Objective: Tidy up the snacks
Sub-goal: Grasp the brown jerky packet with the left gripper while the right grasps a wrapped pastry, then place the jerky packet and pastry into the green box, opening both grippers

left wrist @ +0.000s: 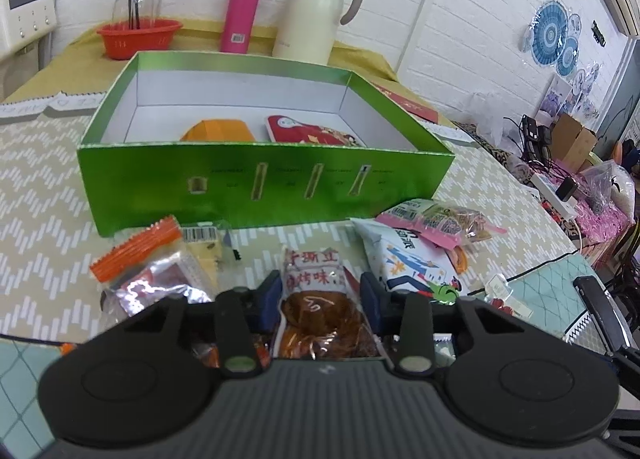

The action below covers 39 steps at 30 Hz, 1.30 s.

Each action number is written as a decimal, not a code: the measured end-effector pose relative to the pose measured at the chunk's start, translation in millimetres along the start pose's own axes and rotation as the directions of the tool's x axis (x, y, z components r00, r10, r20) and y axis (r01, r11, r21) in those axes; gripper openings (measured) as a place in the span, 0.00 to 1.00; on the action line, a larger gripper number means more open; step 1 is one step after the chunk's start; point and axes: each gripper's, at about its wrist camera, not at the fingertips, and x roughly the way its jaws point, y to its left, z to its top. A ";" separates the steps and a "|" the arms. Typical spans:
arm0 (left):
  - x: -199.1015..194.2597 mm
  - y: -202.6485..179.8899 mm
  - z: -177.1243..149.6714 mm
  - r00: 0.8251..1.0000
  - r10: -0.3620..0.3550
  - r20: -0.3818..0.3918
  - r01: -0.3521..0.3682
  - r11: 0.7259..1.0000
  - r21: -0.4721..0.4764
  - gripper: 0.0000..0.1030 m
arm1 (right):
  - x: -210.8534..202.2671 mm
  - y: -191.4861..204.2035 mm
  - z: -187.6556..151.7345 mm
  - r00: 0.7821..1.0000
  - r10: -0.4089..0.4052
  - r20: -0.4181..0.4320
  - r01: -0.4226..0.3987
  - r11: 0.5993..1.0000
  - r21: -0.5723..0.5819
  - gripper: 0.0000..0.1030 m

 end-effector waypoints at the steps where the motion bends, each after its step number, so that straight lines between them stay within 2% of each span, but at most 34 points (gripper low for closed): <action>1: -4.7 -0.6 0.3 1.000 -0.005 0.009 0.005 1.000 0.001 0.38 | -3.4 0.1 1.7 1.000 -0.001 0.011 0.001 1.000 0.001 0.76; 10: -52.9 -0.1 16.3 0.991 -0.093 0.095 0.092 0.996 0.015 0.37 | -30.8 0.7 27.8 0.992 -0.008 0.128 0.011 1.000 -0.027 0.73; 13: -62.8 4.9 29.8 0.988 -0.109 0.114 0.108 0.994 0.014 0.37 | -30.3 1.7 39.5 0.989 0.021 0.148 -0.015 0.999 -0.039 0.73; 19: -77.5 17.9 68.4 0.982 -0.049 0.183 0.046 0.999 0.024 0.37 | -5.6 15.2 74.9 0.978 0.109 0.175 -0.094 0.991 -0.095 0.73; 24: -65.2 34.9 106.8 0.981 0.017 0.194 -0.020 1.000 0.013 0.37 | 31.2 29.0 115.7 0.972 0.161 0.169 -0.142 0.982 -0.122 0.73; 29: -30.2 55.2 134.1 0.986 0.060 0.156 -0.058 0.998 -0.020 0.37 | 77.6 46.8 150.0 0.976 0.181 0.119 -0.161 0.974 -0.161 0.73; 34: 10.7 75.0 149.2 0.990 0.087 0.111 -0.082 0.996 -0.046 0.37 | 150.0 56.8 174.9 0.987 0.162 -0.015 -0.162 0.977 -0.141 0.73; 39: 42.4 94.0 156.1 0.992 0.112 0.065 -0.107 0.992 -0.065 0.37 | 210.2 69.0 185.2 0.983 0.133 -0.129 -0.151 0.978 -0.142 0.73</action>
